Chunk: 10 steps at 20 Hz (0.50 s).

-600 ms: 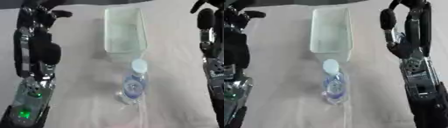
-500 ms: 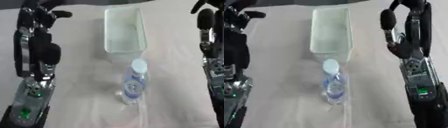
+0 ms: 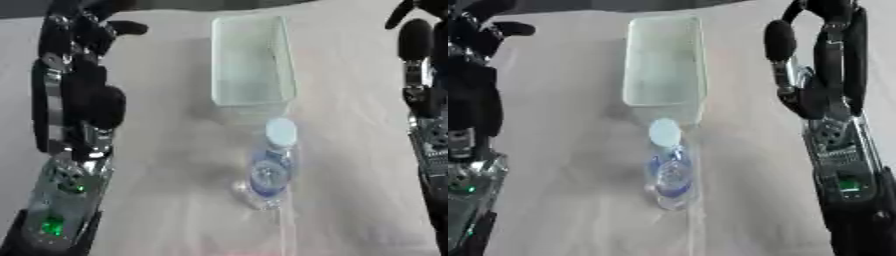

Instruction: Pick up objects on the table and place them in the box.

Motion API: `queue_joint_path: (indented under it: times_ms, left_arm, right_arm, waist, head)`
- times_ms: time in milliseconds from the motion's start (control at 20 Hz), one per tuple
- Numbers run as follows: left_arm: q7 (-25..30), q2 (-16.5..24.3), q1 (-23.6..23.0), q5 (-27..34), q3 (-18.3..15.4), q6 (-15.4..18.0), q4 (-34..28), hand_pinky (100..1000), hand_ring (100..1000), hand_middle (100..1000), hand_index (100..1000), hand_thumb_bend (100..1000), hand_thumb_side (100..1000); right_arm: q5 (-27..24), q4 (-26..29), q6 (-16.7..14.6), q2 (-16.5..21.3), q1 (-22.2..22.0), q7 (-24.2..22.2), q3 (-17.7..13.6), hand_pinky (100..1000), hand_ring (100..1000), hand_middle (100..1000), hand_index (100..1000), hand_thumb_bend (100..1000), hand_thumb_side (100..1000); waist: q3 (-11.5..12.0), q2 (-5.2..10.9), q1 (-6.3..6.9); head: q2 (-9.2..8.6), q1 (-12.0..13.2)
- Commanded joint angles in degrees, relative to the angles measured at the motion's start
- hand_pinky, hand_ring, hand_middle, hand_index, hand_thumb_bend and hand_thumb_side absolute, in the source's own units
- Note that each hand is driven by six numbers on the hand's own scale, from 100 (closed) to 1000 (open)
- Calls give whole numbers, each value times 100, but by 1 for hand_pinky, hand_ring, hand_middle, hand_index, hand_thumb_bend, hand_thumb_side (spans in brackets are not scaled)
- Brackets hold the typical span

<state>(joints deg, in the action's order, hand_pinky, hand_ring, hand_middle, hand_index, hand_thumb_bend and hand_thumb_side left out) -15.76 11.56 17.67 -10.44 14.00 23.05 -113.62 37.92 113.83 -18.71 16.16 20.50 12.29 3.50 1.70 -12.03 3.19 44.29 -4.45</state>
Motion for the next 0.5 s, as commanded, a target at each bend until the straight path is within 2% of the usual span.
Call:
queue_joint_path:
  times_ms: [50,100,150,250,300,350,500]
  left_arm:
    - [-12,-2,30,-4,-42,-8,-98,631,791,880,928,526,743]
    - [-12,-2,28,-5,-44,-11,-98,631,791,880,928,526,743]
    - [-14,-1,25,-8,-47,-13,-98,631,792,880,928,526,743]
    - [-19,0,21,-12,-53,-16,-98,631,792,880,928,526,743]
    - [-21,6,20,-16,-56,-18,-98,631,792,880,928,526,743]
    - [-21,12,19,-20,-57,-20,-98,632,792,880,928,526,743]
    - [-13,17,20,-25,-54,-24,-98,632,792,880,928,525,744]
  right_arm:
    - [21,76,-26,50,43,-2,-51,336,656,597,934,426,1000]
    - [31,76,-26,51,41,-9,-55,336,656,597,934,426,1000]
    - [75,76,-5,73,29,-69,-58,375,701,616,957,521,1000]
    - [190,76,41,98,26,-229,-63,378,704,616,959,529,1000]
    - [295,75,54,158,17,-360,-50,365,694,590,968,571,1000]
    - [431,76,53,240,14,-547,-6,302,648,570,969,577,1000]
    - [710,76,27,359,56,-911,115,268,618,560,963,544,1000]
  waist:
    - [-7,96,-22]
    - [-9,96,-22]
    - [-14,95,-25]
    - [-19,95,-26]
    - [-24,98,-30]
    - [-29,103,-36]
    - [-32,112,-51]
  head:
    - [-18,44]
    - [-18,45]
    - [-18,50]
    - [-18,55]
    - [-18,59]
    - [-18,55]
    - [-18,46]
